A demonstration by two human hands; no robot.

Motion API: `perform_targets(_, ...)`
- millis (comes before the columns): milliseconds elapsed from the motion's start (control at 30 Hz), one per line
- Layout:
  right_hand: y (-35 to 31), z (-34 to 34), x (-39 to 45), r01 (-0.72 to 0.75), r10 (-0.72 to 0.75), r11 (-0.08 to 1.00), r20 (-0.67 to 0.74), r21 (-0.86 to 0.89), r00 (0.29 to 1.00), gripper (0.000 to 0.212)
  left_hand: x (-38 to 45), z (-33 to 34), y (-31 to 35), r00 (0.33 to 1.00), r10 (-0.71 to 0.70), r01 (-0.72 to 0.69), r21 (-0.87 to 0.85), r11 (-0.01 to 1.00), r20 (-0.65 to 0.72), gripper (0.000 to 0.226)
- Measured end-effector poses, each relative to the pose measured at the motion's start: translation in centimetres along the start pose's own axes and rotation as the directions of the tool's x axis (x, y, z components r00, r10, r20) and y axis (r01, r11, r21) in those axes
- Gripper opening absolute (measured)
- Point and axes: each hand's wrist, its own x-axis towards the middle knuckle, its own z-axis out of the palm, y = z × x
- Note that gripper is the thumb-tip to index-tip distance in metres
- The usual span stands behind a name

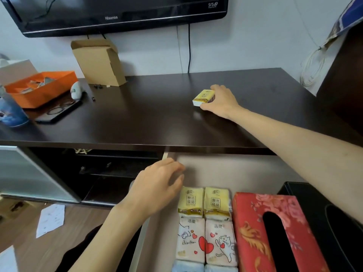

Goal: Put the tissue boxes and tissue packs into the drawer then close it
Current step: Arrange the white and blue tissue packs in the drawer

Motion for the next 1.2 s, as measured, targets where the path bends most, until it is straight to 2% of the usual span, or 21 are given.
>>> perform_targets(133, -1.1, -2.8, -7.4, 0.113, -0.137, 0.974, 0.111, 0.197, 0.984, 0.084, 0.1, 0.0, 0.8, 0.999, 0.04, -0.04, 0.029, 0.999, 0.021, 0.025)
perform_targets(233, -1.5, -4.5, -15.1, 0.173, -0.243, 0.938, 0.212, 0.301, 0.947, 0.076, -0.4, 0.5, 1.2, 0.994, 0.021, -0.027, 0.053, 0.998, 0.11, 0.023)
perform_targets(333, -1.7, -5.0, -21.7, 0.21, -0.25, 0.965, 0.299, 0.159, 0.921, 0.065, -0.9, 1.4, 1.5, 0.973, 0.046, -0.083, 0.157, 0.984, 0.228, 0.023)
perform_targets(433, -1.4, -4.6, -25.1, 0.225, -0.205, 0.974, 0.349, -0.015, 0.914, 0.062, -1.3, 2.2, 1.7, 0.965, 0.053, -0.106, 0.197, 0.975, 0.256, 0.029)
perform_targets(600, -0.8, -3.0, -25.6, 0.173, -0.122, 0.981, 0.424, -0.083, 0.898, 0.059, -1.3, 2.5, 1.3, 0.954, 0.053, -0.104, 0.158, 0.982, 0.295, 0.043)
perform_targets(700, -0.2, -2.2, -25.2, 0.089, -0.029, 0.992, 0.519, -0.091, 0.854, 0.07, -1.2, 2.8, 0.9, 0.953, 0.067, -0.111, 0.132, 0.985, 0.296, 0.042)
perform_targets(767, 0.1, -1.9, -25.1, 0.089, -0.018, 0.991, 0.555, -0.1, 0.832, 0.079, -1.2, 3.0, 0.8, 0.955, 0.071, -0.106, 0.109, 0.988, 0.287, 0.042)
perform_targets(867, 0.4, -1.6, -24.8, 0.049, -0.017, 0.998, 0.541, -0.045, 0.841, 0.088, -1.0, 3.2, 0.8, 0.96, 0.082, -0.108, 0.082, 0.991, 0.269, 0.041)
perform_targets(933, 0.5, -1.5, -24.8, 0.033, -0.017, 0.999, 0.518, -0.021, 0.855, 0.077, -0.9, 3.4, 0.9, 0.961, 0.085, -0.107, 0.069, 0.992, 0.264, 0.043)
perform_targets(1033, 0.2, -1.5, -25.0, 0.066, -0.021, 0.995, 0.517, -0.069, 0.856, 0.063, -0.7, 3.7, 1.1, 0.96, 0.087, -0.108, 0.067, 0.992, 0.267, 0.045)
perform_targets(1200, -0.1, -1.5, -25.6, 0.119, -0.025, 0.979, 0.479, -0.168, 0.877, 0.068, -0.7, 3.5, 1.4, 0.96, 0.066, -0.091, 0.079, 0.993, 0.27, 0.048)
